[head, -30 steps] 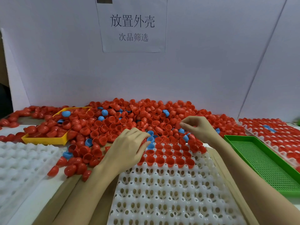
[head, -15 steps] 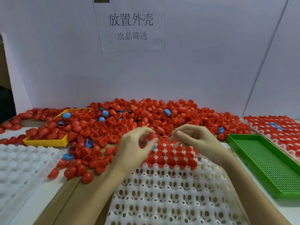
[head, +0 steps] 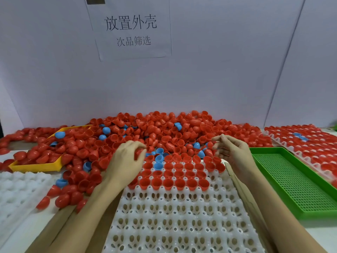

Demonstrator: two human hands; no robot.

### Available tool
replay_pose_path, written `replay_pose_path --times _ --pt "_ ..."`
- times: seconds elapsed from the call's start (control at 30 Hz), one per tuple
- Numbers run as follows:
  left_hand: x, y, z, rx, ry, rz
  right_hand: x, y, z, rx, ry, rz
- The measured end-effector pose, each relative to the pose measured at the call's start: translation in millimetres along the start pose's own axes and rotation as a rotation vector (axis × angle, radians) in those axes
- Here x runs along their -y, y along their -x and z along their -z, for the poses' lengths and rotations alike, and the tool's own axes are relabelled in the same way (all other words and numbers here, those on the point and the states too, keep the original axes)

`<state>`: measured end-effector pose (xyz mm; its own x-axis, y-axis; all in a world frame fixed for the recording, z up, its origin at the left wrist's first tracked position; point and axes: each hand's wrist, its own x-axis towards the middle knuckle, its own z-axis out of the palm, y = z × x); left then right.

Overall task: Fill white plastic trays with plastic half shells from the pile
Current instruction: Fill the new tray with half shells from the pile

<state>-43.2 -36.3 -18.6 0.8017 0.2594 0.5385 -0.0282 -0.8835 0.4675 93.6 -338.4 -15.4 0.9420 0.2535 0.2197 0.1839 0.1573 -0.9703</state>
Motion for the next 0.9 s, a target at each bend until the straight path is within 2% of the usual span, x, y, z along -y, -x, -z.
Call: replay_pose_path --times 0.13,0.33,0.47,0.57,0.67,0.8,0.9 --pt "-26.2 -33.0 -22.3 0.215 0.037 -0.136 -3.5 1.3 -2.0 0.006 0.007 0.006" --pt "-57.8 -91.2 -58.6 0.546 -0.215 -0.381 -4.6 2.8 -3.6 0.002 0.036 -0.001" --pt "-61.8 -108.8 -85.9 0.696 -0.412 -0.392 -5.2 3.4 -0.8 -0.007 0.026 -0.005" --pt "-60.5 -109.9 -97.3 0.625 -0.383 -0.347 -6.6 2.5 0.4 -0.013 0.035 -0.013" --pt "-56.1 -108.5 -95.1 0.463 -0.279 -0.325 -6.7 1.5 2.2 -0.016 0.034 -0.006" --pt "-64.6 -93.0 -72.7 0.221 0.024 -0.216 -3.3 1.6 2.7 -0.017 0.001 -0.001" --pt "-78.9 -63.1 -50.6 0.162 0.243 -0.161 0.6 5.2 -2.2 0.038 -0.002 -0.004"
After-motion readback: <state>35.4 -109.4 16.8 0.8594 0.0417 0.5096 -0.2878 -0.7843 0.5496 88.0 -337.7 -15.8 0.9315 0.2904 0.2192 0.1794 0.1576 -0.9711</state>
